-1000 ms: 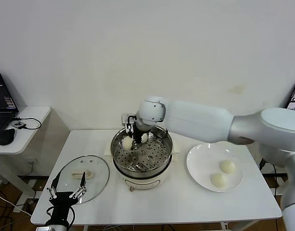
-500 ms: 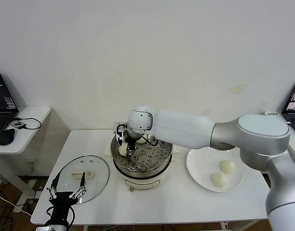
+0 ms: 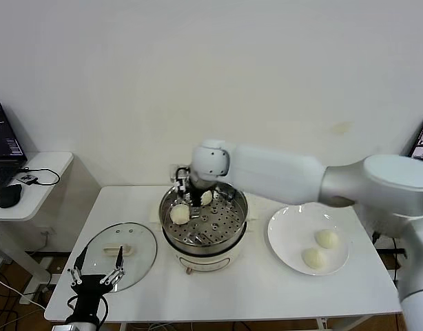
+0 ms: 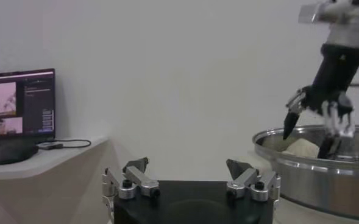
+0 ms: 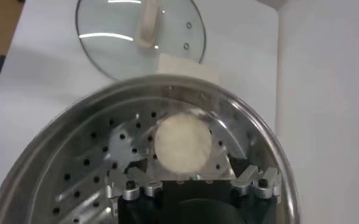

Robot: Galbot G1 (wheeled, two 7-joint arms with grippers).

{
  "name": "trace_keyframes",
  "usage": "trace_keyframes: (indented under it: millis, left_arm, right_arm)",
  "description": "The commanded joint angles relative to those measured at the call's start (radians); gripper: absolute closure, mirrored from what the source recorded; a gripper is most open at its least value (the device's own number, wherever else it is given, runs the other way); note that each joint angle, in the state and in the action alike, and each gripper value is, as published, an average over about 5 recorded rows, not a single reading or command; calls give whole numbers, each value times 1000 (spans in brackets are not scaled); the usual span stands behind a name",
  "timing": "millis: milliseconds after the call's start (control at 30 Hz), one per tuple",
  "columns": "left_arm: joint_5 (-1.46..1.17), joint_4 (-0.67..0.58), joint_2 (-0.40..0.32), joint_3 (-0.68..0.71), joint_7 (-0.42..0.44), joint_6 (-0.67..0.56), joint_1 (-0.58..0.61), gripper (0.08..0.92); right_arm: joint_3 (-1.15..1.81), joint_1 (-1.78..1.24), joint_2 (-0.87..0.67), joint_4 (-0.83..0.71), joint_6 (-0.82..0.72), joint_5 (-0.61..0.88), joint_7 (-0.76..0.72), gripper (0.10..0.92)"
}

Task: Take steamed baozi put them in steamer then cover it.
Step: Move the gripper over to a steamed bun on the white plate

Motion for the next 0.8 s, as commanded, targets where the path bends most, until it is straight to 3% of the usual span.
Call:
trace_keyframes:
  millis: [33, 367, 533, 667, 800]
  left_arm:
    - [-1, -1, 4, 1, 1, 4, -1, 177]
    - [2, -1, 10, 13, 4, 13, 3, 177]
    - [4, 2, 15, 15, 5, 13, 7, 177]
    - [8, 5, 16, 15, 5, 13, 11, 177]
    - [17, 1, 13, 17, 5, 12, 20, 177]
  right_arm:
    - [4, 114, -286, 212, 59, -40, -115, 202]
    - [52, 39, -789, 388, 312, -306, -305, 202]
    - [185, -206, -969, 429, 381, -459, -332, 203]
    - [503, -615, -1067, 444, 401, -545, -309, 203]
    - [608, -779, -1069, 424, 415, -604, -276, 203]
